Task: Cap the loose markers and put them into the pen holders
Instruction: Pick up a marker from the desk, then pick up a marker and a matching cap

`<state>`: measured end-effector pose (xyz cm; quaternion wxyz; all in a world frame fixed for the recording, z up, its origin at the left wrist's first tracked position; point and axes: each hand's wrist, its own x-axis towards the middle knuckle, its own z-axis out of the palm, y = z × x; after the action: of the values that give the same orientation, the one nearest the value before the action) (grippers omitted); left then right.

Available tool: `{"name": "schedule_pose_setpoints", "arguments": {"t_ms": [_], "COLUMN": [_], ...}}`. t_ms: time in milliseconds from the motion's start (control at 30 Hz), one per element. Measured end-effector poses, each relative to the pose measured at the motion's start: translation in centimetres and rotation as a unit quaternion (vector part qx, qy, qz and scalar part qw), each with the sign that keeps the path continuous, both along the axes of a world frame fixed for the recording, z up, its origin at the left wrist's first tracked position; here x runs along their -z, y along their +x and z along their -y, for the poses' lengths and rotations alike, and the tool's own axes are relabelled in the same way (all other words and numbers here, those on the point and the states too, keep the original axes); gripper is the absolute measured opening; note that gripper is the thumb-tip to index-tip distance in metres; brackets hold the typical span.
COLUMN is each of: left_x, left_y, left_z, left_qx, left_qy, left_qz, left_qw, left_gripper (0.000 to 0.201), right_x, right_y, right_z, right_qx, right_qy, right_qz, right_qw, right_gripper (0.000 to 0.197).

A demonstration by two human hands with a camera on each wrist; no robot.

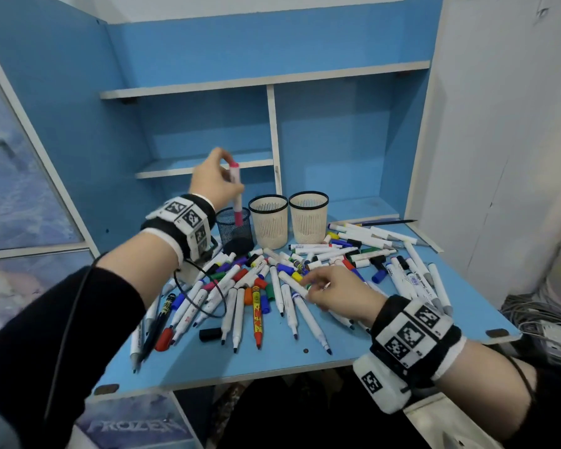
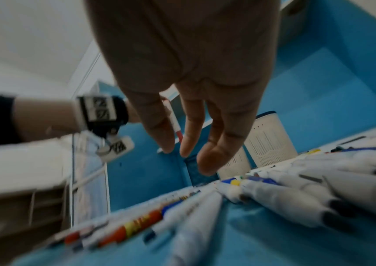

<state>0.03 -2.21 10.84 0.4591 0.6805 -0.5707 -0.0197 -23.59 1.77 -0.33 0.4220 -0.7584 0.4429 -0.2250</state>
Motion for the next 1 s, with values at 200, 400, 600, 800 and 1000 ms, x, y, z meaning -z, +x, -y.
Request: {"name": "schedule_pose_setpoints", "arguments": {"t_ms": [200,400,600,800,1000], "left_x": [0.4,3.2,5.8,6.9,7.3], "left_y": [4.4,5.8,5.9,5.5,5.4], "left_z": [3.4,5.3,5.8,5.7,5.3], "left_qx": [-0.08,-0.096,-0.104,-0.093,-0.079], "left_qy": [-0.04,-0.008,0.094,0.16,0.171], "left_qz": [-0.026,-0.098,-0.081,-0.038,-0.008], "left_qw": [0.996,0.99,0.987,0.982,0.982], "left_gripper": [0.024,0.026,0.025,0.021,0.035], "right_x": [0.8,1.2,0.7,0.9,0.7], "right_y": [0.9,1.5,1.5,1.1,0.1], "right_z": [0.1,-0.5,-1.0,-0.6,-0.1], "right_qx": [-0.076,-0.118,-0.126,-0.077,-0.019], "right_qy": [-0.087,-0.1,-0.064,-0.039,-0.012], "right_qz": [-0.228,-0.287,-0.313,-0.258,-0.101], "right_qw": [0.967,0.945,0.939,0.962,0.995], "right_gripper": [0.027,0.029,0.019,0.068,0.06]}}
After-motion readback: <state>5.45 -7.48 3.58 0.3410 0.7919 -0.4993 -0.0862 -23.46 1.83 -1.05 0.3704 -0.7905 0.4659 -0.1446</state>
